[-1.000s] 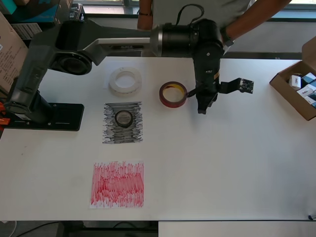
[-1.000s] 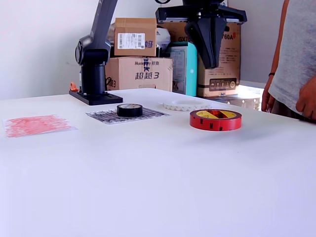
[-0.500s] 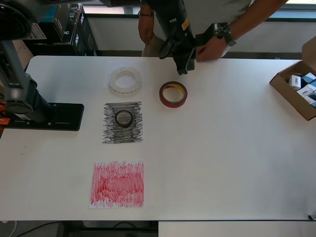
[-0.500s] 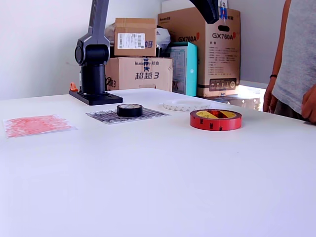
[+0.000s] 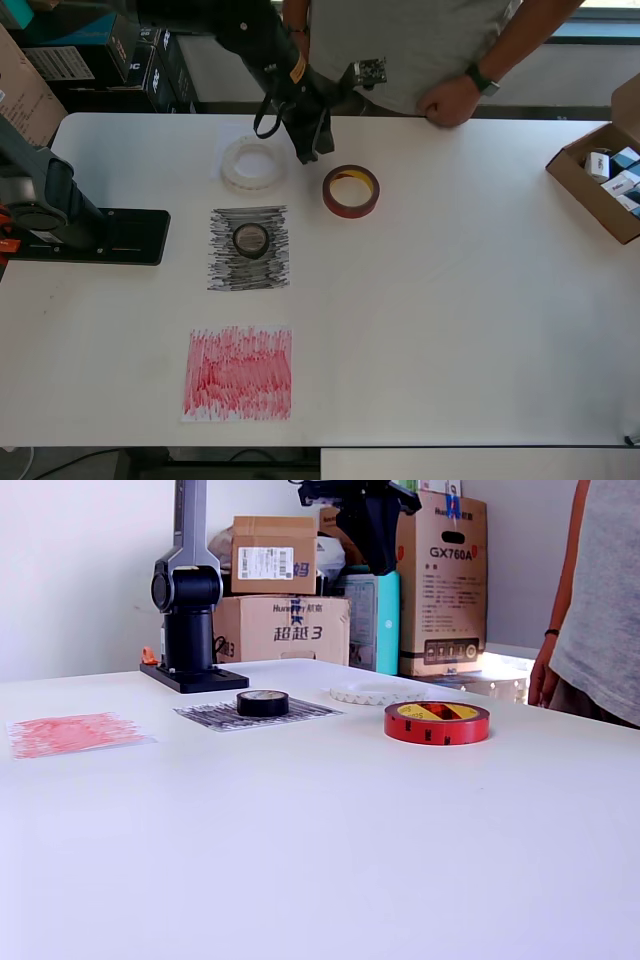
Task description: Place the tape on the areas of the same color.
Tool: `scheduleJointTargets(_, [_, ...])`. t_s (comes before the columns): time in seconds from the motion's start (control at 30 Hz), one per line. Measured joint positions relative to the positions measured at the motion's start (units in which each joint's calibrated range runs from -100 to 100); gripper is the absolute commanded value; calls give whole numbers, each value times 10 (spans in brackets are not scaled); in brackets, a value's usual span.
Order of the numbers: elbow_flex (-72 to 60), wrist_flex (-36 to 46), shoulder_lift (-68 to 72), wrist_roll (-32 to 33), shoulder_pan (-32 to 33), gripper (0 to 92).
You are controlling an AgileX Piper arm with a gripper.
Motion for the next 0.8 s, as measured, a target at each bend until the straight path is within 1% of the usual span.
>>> scheduleJointTargets(0.17, [66,-68,20,7,0,0])
scheduleJointTargets(0.3, [90,-102,51,22,-6,0])
scheduleJointTargets(0.37, [92,-111,65,39,-8,0])
scheduleJointTargets(0.47, [87,-112,83,66,-2,0])
scheduleJointTargets(0.67, [41,-80,86,116,0,0])
scheduleJointTargets(0.8, [25,-73,86,151,0,6])
